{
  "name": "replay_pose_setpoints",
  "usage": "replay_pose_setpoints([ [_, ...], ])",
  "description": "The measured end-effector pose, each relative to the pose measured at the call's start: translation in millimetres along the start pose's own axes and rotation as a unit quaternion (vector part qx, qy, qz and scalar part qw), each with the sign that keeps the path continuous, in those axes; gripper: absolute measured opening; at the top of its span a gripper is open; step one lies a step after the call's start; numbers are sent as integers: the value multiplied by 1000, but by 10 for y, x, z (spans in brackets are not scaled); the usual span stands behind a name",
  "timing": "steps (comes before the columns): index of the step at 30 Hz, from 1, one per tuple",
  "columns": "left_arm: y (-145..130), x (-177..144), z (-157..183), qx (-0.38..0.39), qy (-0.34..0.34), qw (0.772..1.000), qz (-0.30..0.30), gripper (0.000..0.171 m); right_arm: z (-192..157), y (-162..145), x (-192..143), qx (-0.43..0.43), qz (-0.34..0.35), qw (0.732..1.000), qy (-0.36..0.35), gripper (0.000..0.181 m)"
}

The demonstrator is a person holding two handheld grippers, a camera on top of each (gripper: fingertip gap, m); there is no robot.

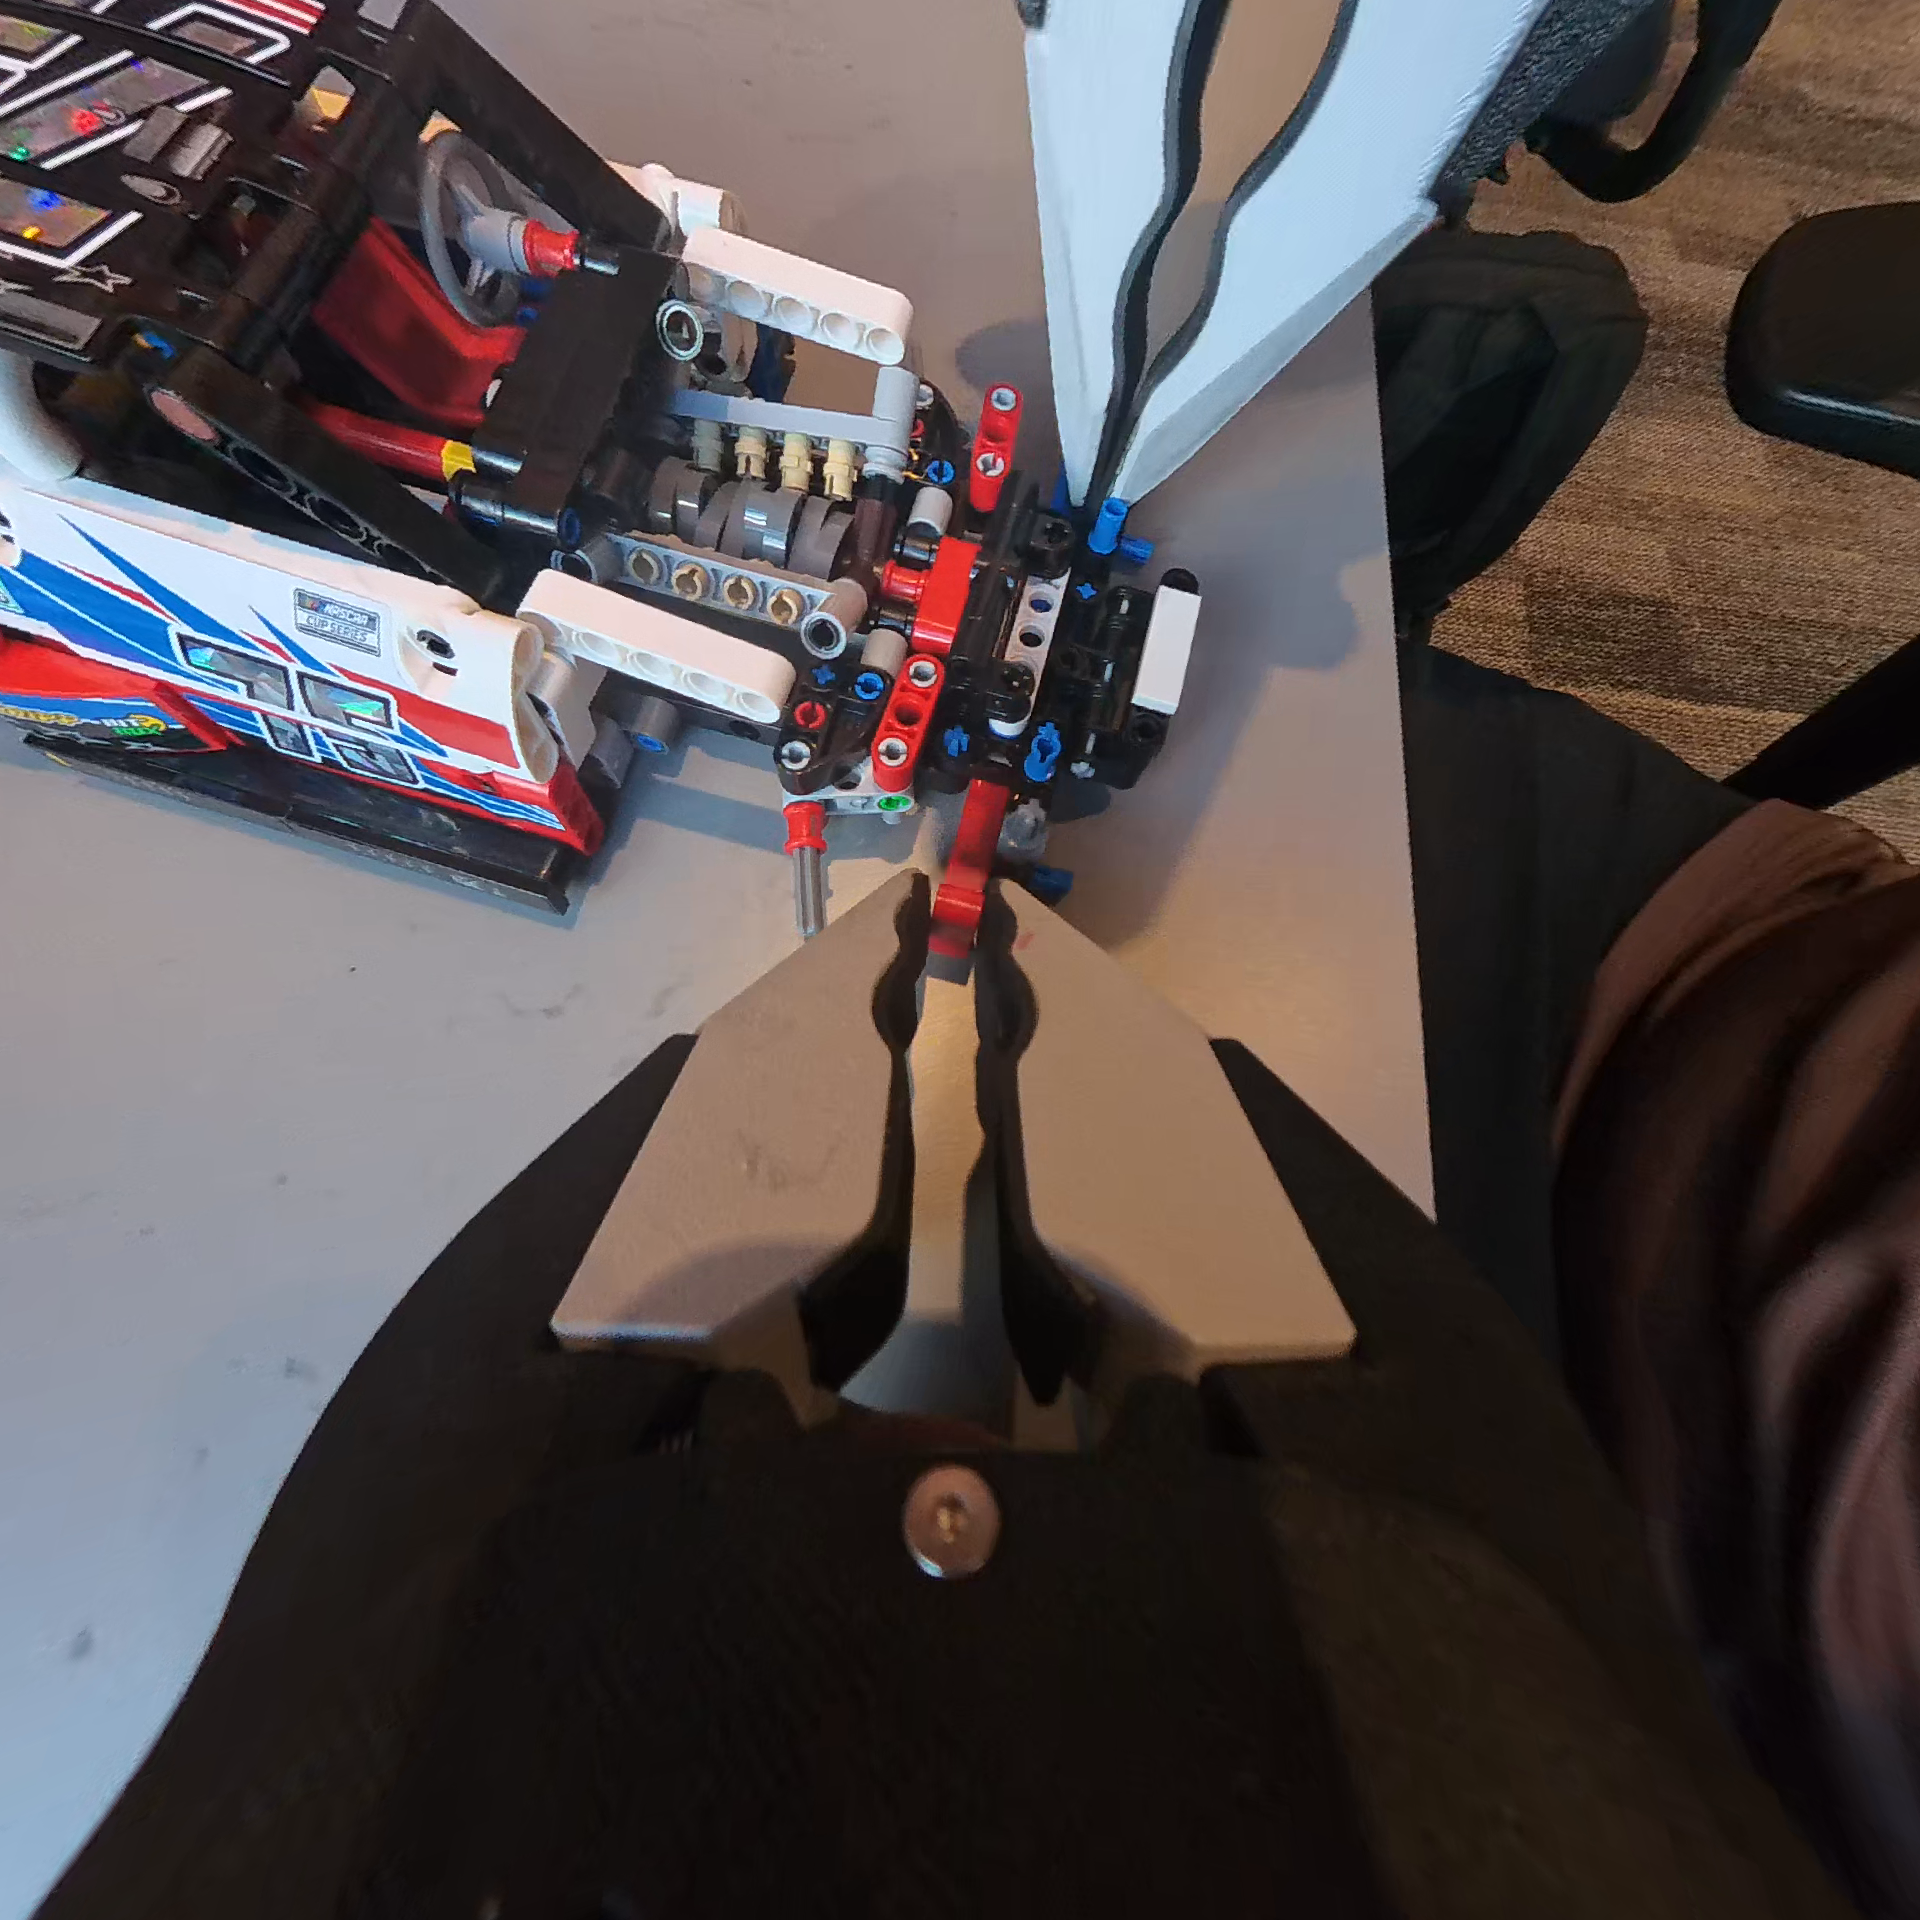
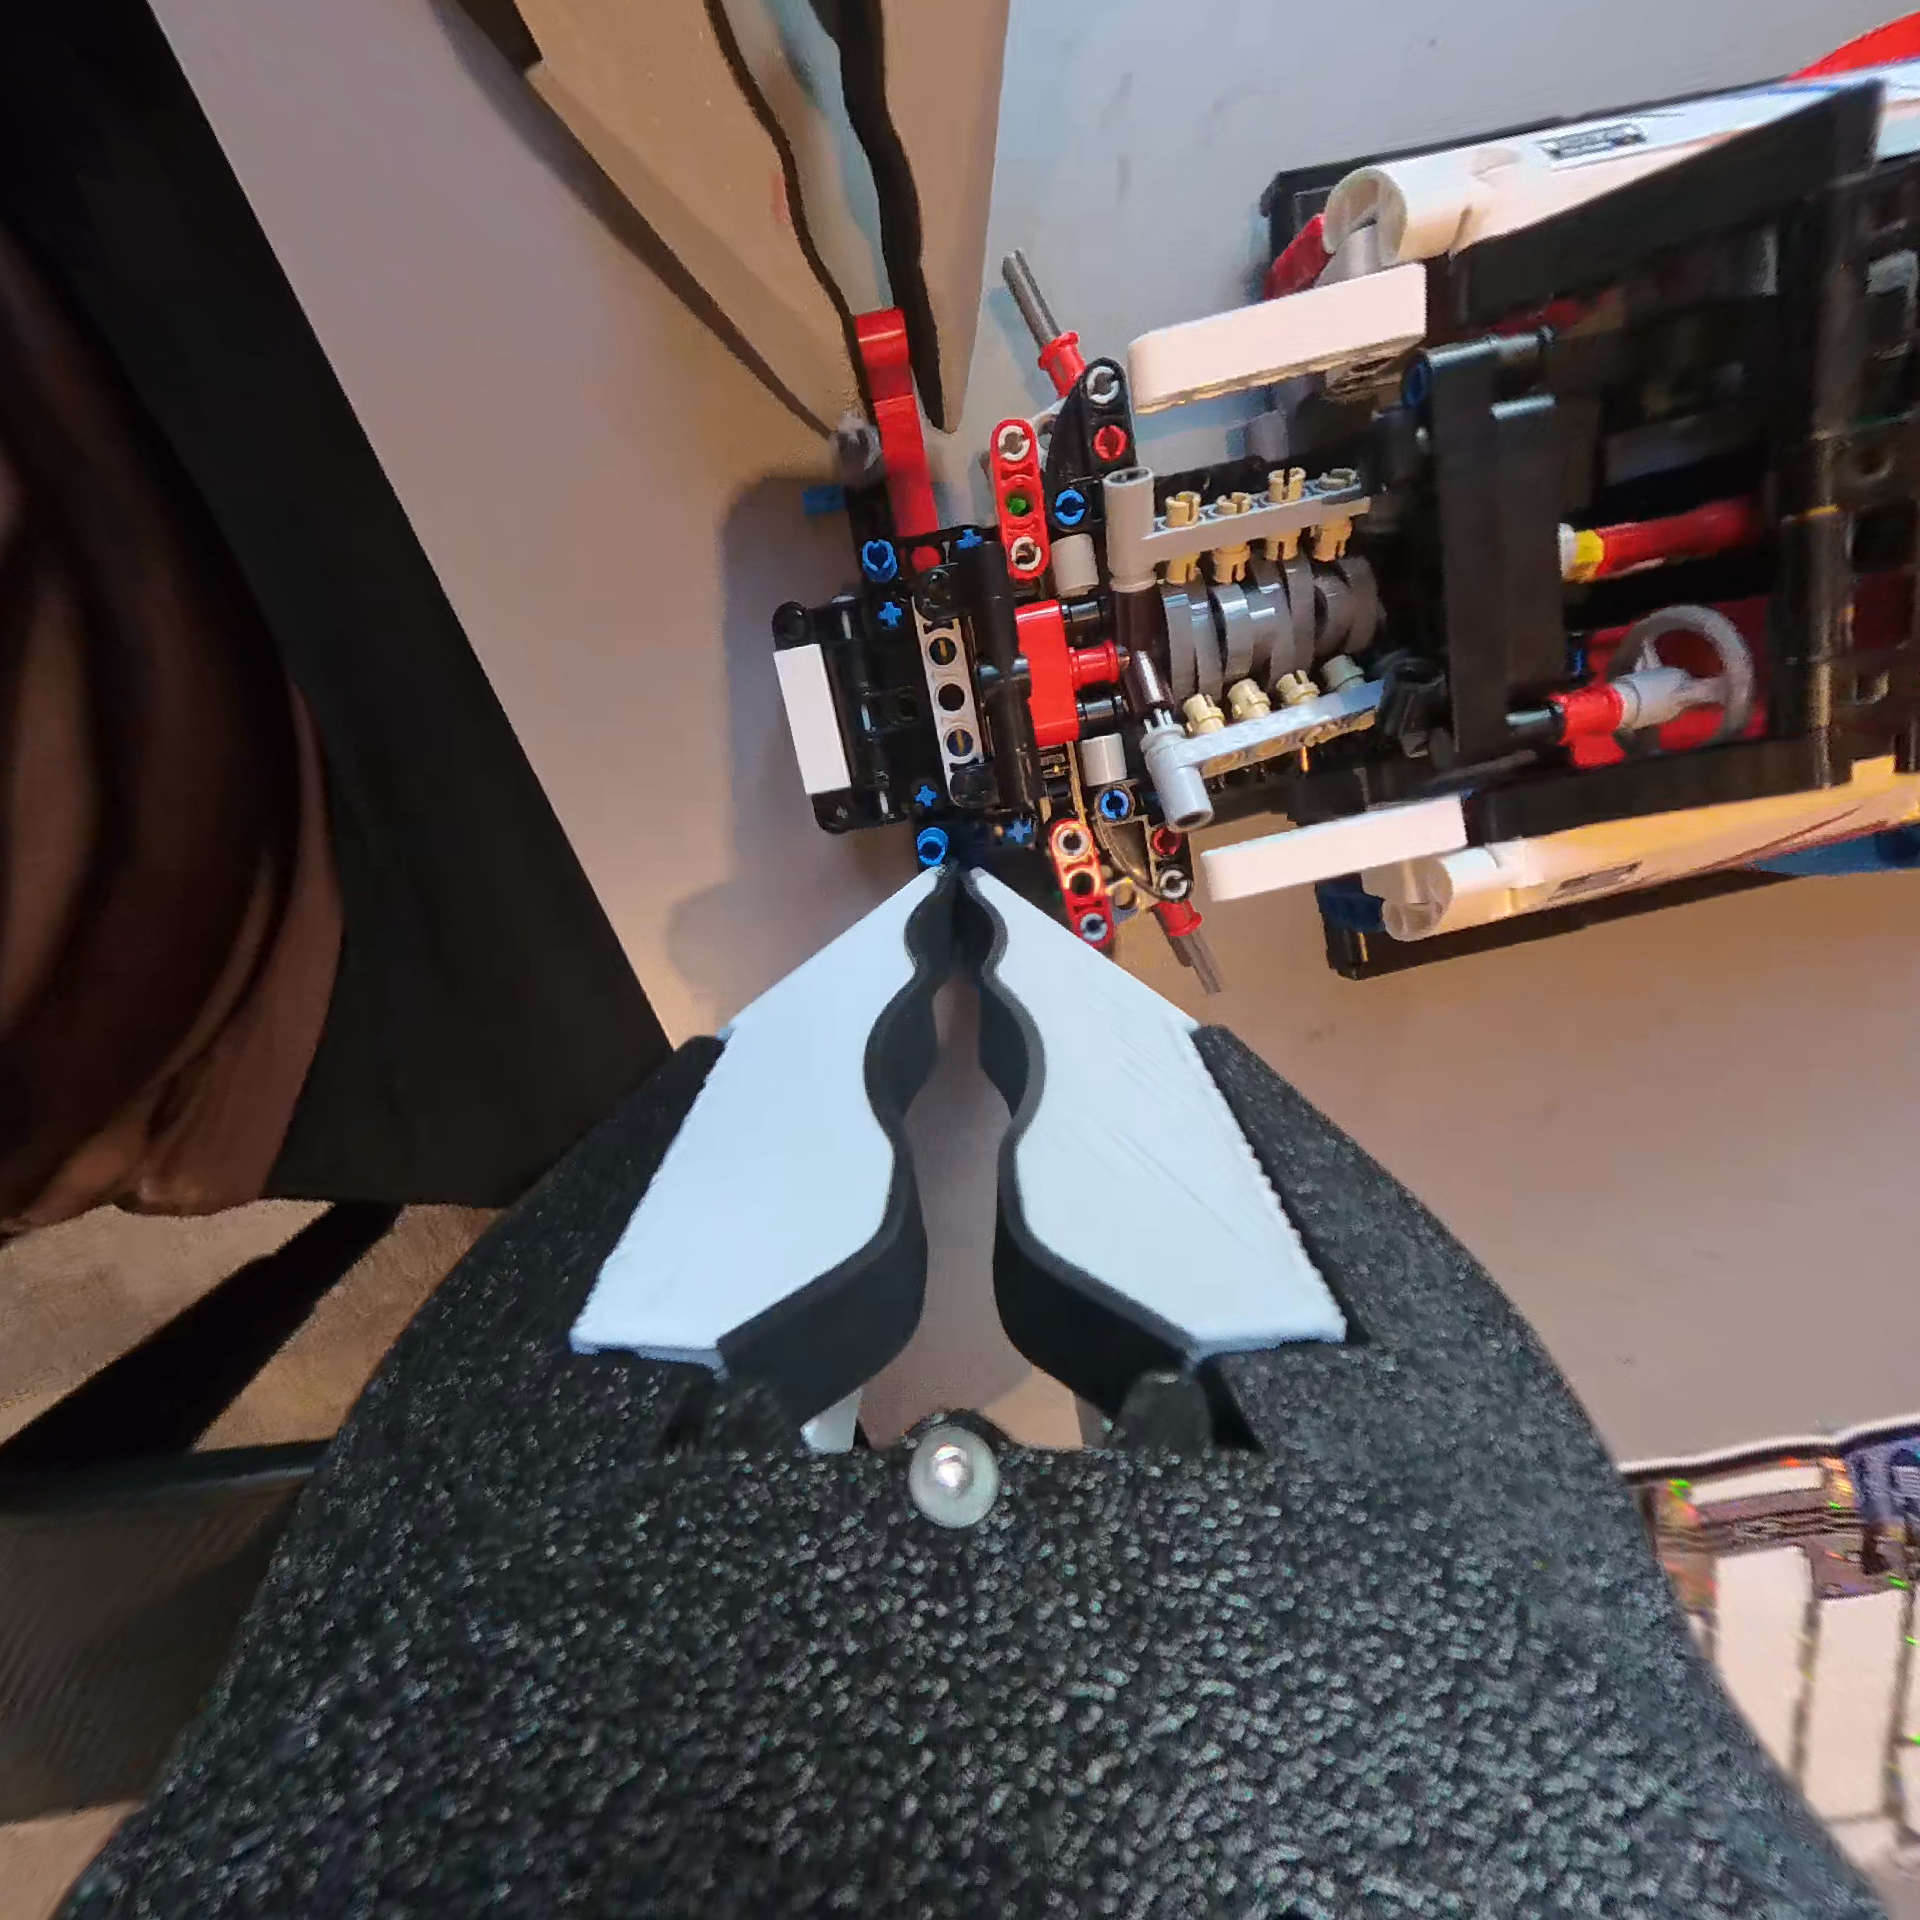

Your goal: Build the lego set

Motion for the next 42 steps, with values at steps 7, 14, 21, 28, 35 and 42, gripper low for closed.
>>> replay_pose_setpoints([
  [7,5,6,13,4,-2,1000,1,7,-33,-22,-101,35,67,997,0,0],
  [14,6,8,15,-1,-6,1000,0,7,41,23,-45,10,54,998,-38,0],
  [21,7,9,10,-6,-6,1000,-1,7,101,79,-151,10,60,997,-46,0],
  [28,8,8,15,-8,-7,1000,-1,6,101,72,-50,29,47,998,-20,0],
  [35,5,5,17,-12,-9,1000,-3,7,141,37,-26,67,86,994,17,0],
  [42,9,11,26,-13,-13,1000,-3,7,35,-51,-77,31,110,992,-59,0],
])
Point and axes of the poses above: each gripper's, where its closed fingertips meet, x out along the fingers, y out of its top, z = x × y across the jaws, the point moved 5 cm from there along -x, back along the fingers, and after that the axes turned 13 degrees about y, right-handed, at the moved point
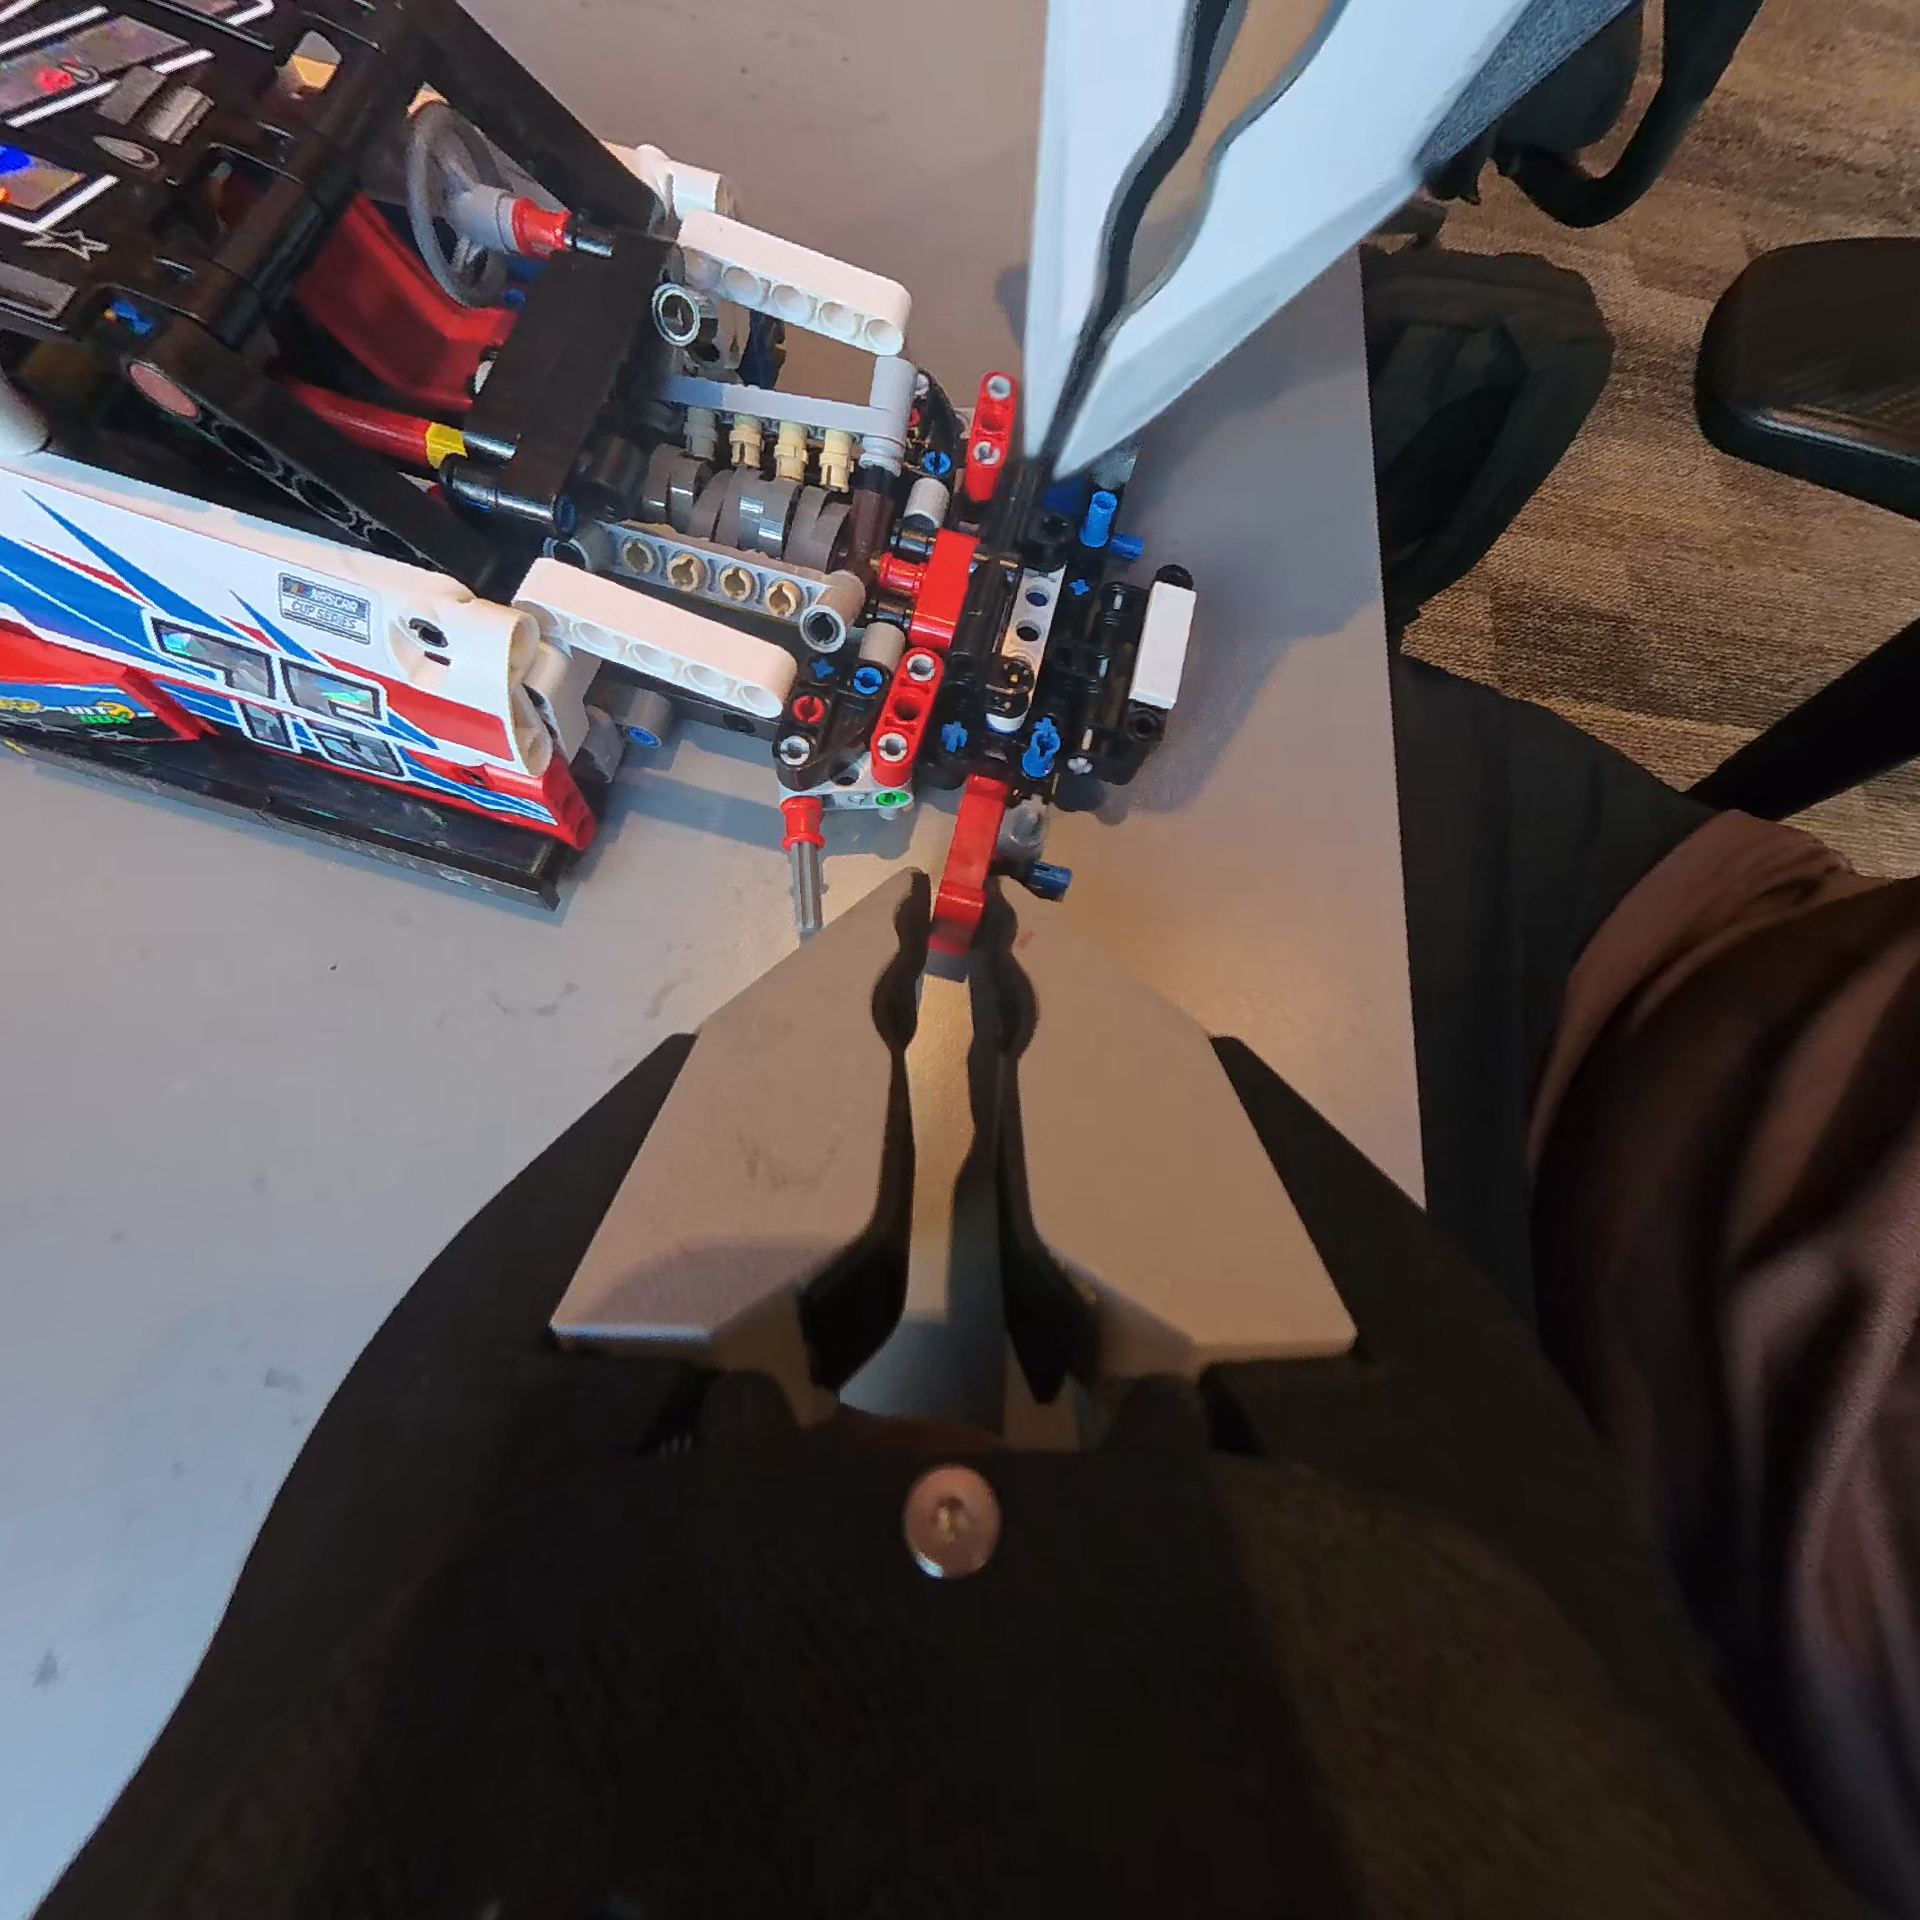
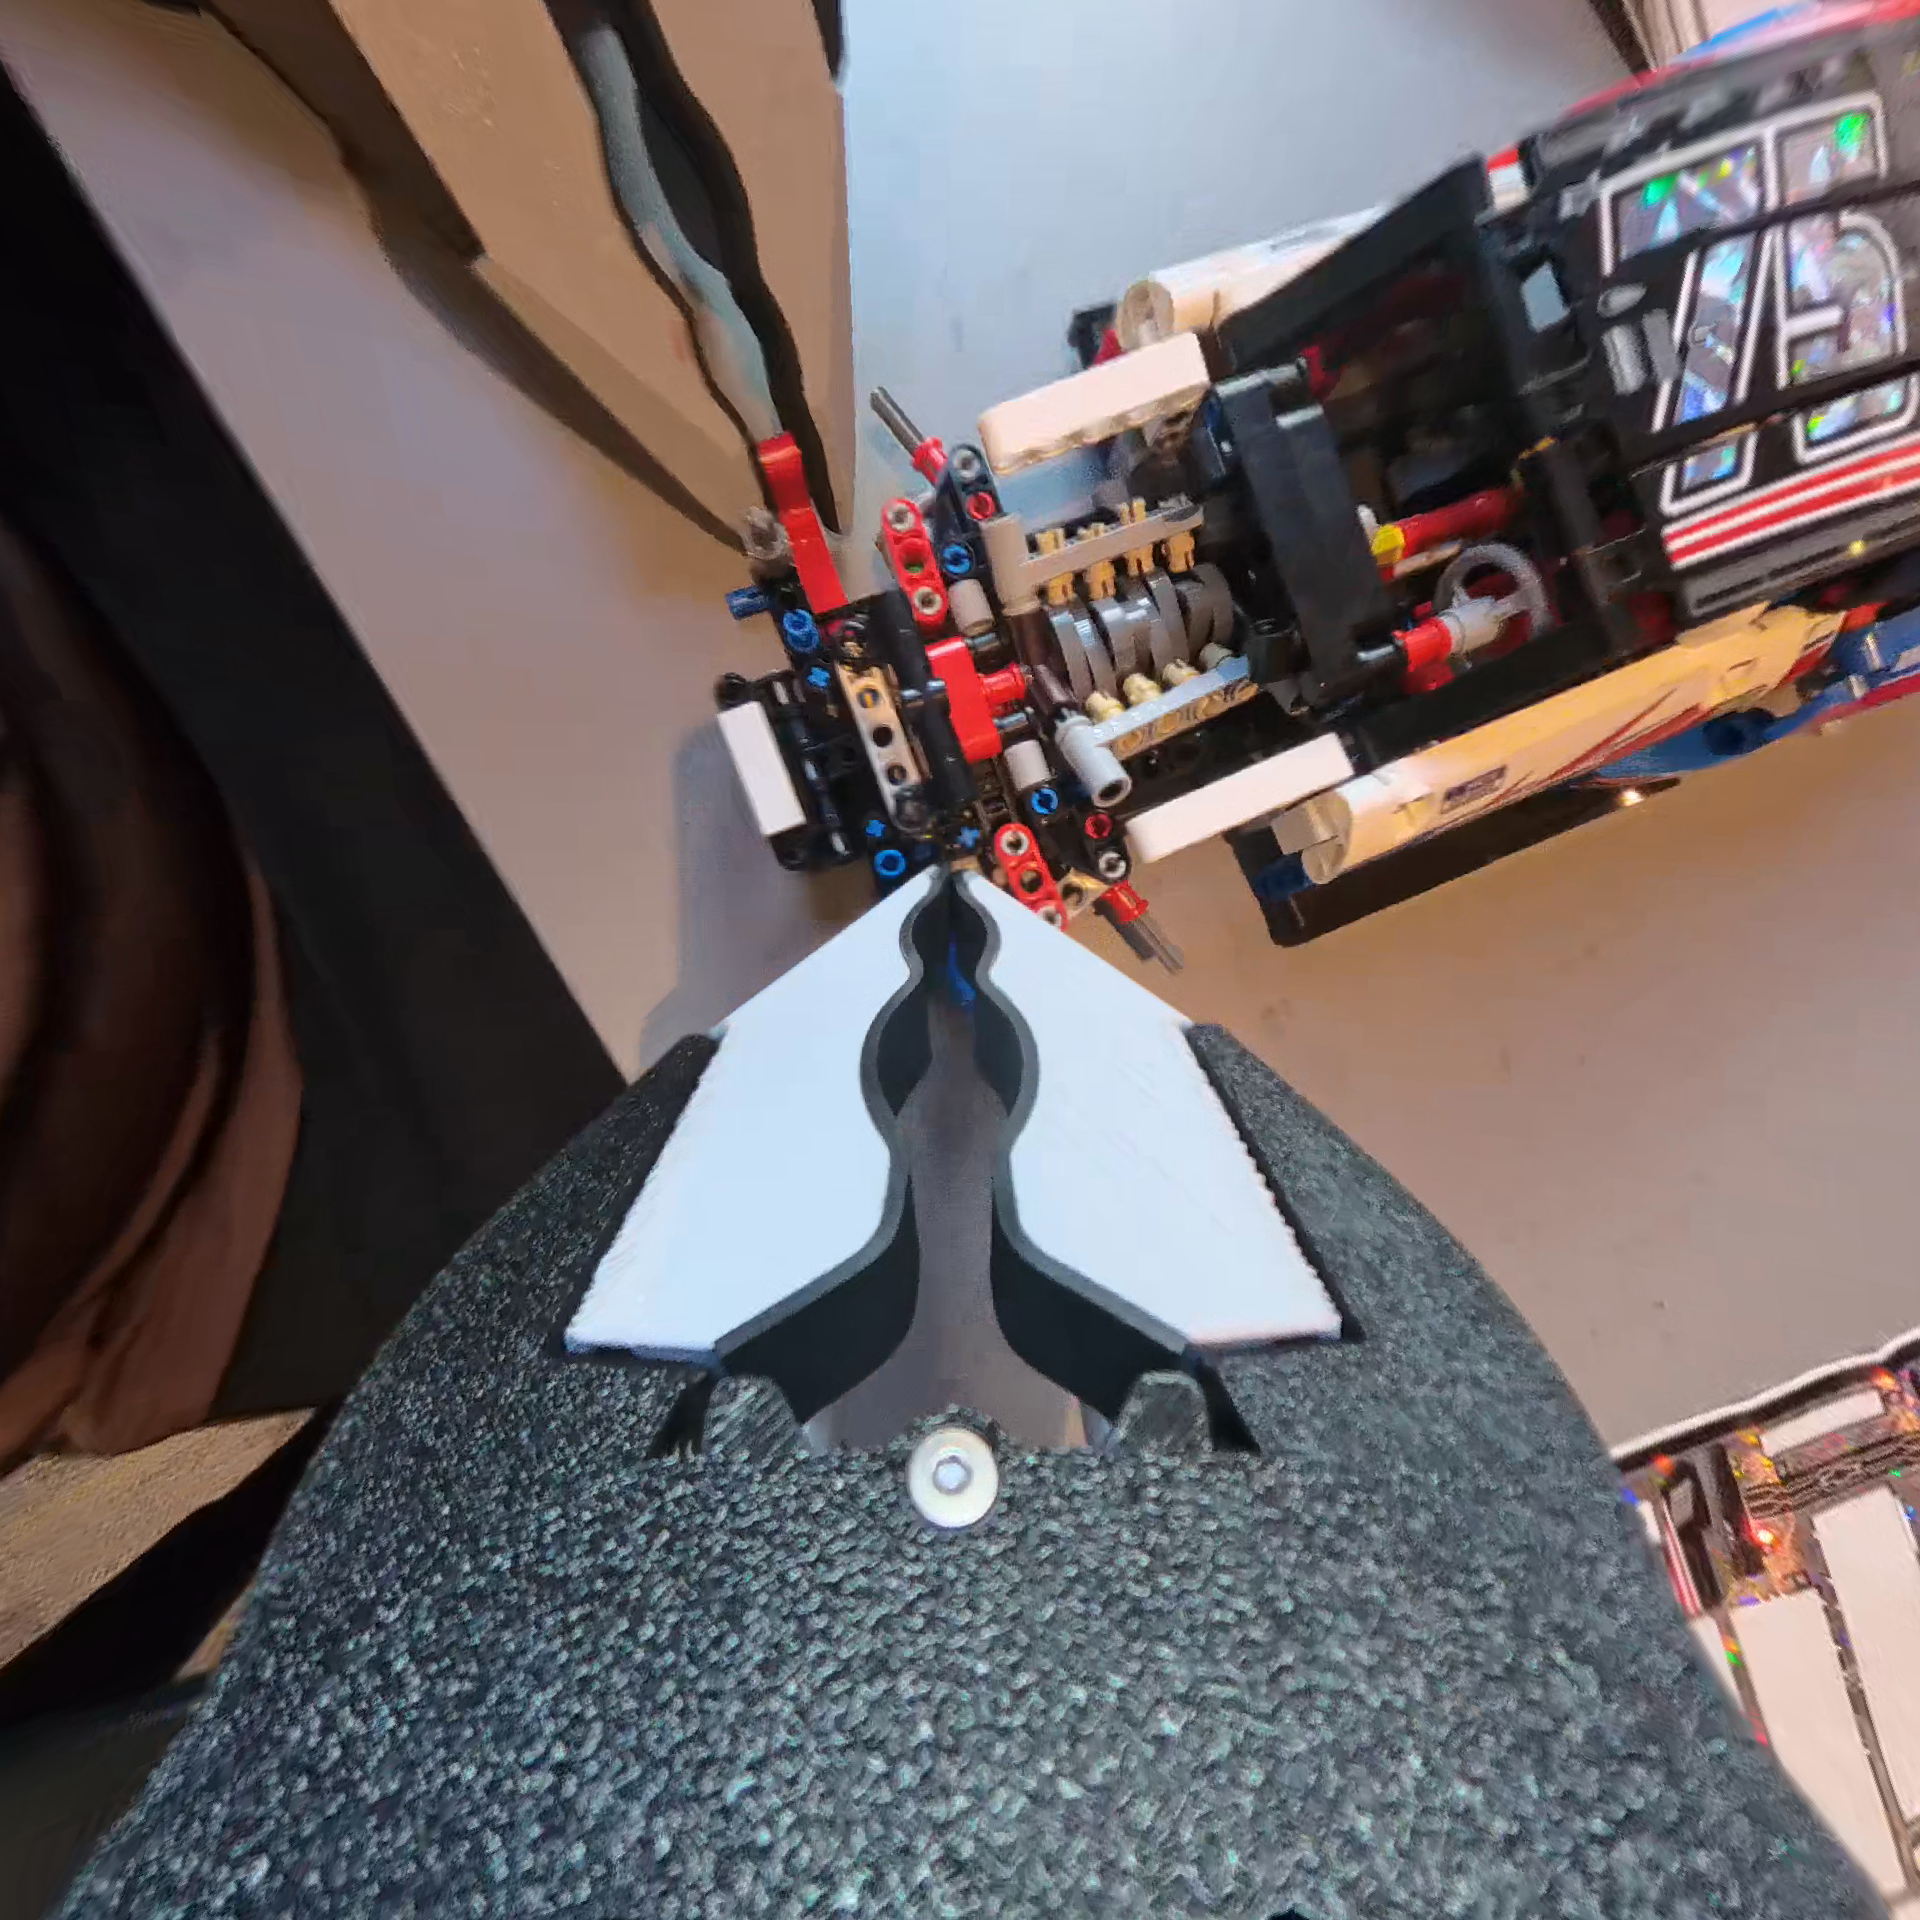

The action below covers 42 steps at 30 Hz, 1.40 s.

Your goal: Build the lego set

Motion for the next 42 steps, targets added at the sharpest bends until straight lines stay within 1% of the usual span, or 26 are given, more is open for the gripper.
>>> replay_pose_setpoints([
  [3,0,-3,2,1,1,1000,0,7,-98,54,-101,-17,-19,999,24,0],
  [5,0,-3,5,2,2,1000,1,7,-109,27,-71,-42,-57,997,17,0],
  [9,1,-3,6,1,2,1000,0,7,-139,26,73,-87,-108,990,11,0],
  [13,0,-2,1,-1,4,1000,0,7,-131,54,59,-109,-147,983,4,0],
  [15,0,-2,2,-2,3,1000,0,7,-117,86,30,-115,-147,982,-2,0],
  [22,-1,-3,4,-4,0,1000,-1,7,-128,54,84,-116,-155,981,21,0],
  [24,-3,-2,4,-4,1,1000,-2,7,-120,66,94,-107,-167,979,39,0],
  [27,-9,-9,-19,-14,3,1000,-5,7,-87,73,111,-97,-160,980,74,0],
  [32,-16,-12,-37,-28,-7,1000,-9,6,-64,95,130,-96,-181,974,92,0],
  [34,-17,-14,-41,-30,-7,999,-9,6,-48,96,131,-84,-177,975,106,0],
  [36,-17,-14,-44,-31,-7,999,-9,6,-47,95,129,-69,-167,978,105,0],
  [40,-22,-18,-53,-31,-3,999,-7,7,-74,48,92,-29,-84,994,70,0],
  [42,-20,-13,-41,-26,-2,1000,-5,7,-114,51,31,-24,-63,996,61,0],
])
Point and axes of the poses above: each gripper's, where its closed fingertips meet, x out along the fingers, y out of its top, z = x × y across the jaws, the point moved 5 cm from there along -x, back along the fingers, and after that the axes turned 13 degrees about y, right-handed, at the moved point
